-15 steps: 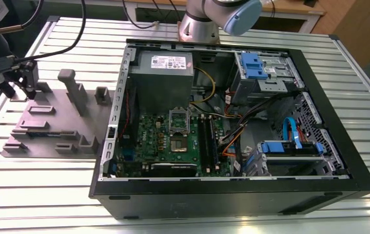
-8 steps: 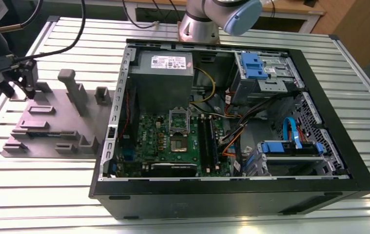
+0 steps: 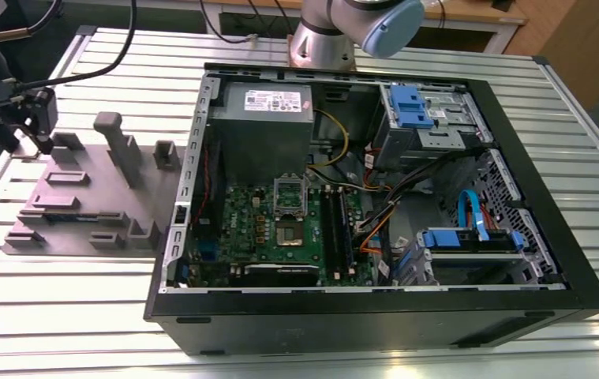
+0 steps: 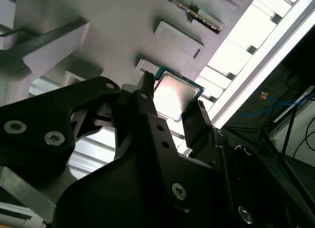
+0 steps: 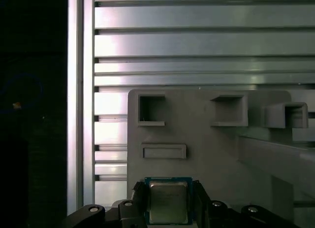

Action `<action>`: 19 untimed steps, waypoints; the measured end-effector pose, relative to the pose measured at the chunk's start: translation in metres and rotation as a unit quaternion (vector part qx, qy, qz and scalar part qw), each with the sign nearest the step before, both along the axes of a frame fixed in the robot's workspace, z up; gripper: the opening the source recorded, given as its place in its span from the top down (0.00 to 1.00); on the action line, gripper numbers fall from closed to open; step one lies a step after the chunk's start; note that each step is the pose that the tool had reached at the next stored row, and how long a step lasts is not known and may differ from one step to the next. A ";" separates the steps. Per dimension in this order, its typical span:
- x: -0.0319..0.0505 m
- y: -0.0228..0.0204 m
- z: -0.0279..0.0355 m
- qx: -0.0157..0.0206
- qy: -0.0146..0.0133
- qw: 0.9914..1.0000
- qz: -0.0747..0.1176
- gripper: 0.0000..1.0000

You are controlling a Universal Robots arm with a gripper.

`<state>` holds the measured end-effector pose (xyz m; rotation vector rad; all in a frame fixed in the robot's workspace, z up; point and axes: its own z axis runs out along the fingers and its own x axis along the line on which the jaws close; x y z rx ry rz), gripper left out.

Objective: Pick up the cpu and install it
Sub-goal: 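Pick up the cpu and move it towards the insertion slot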

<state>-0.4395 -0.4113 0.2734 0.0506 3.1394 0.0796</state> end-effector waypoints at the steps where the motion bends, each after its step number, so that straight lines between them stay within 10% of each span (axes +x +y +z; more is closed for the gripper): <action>1: 0.0000 0.0000 0.0000 0.000 0.000 1.000 0.000 0.53; 19: -0.0001 0.0000 0.0033 0.000 0.000 1.000 0.000 0.53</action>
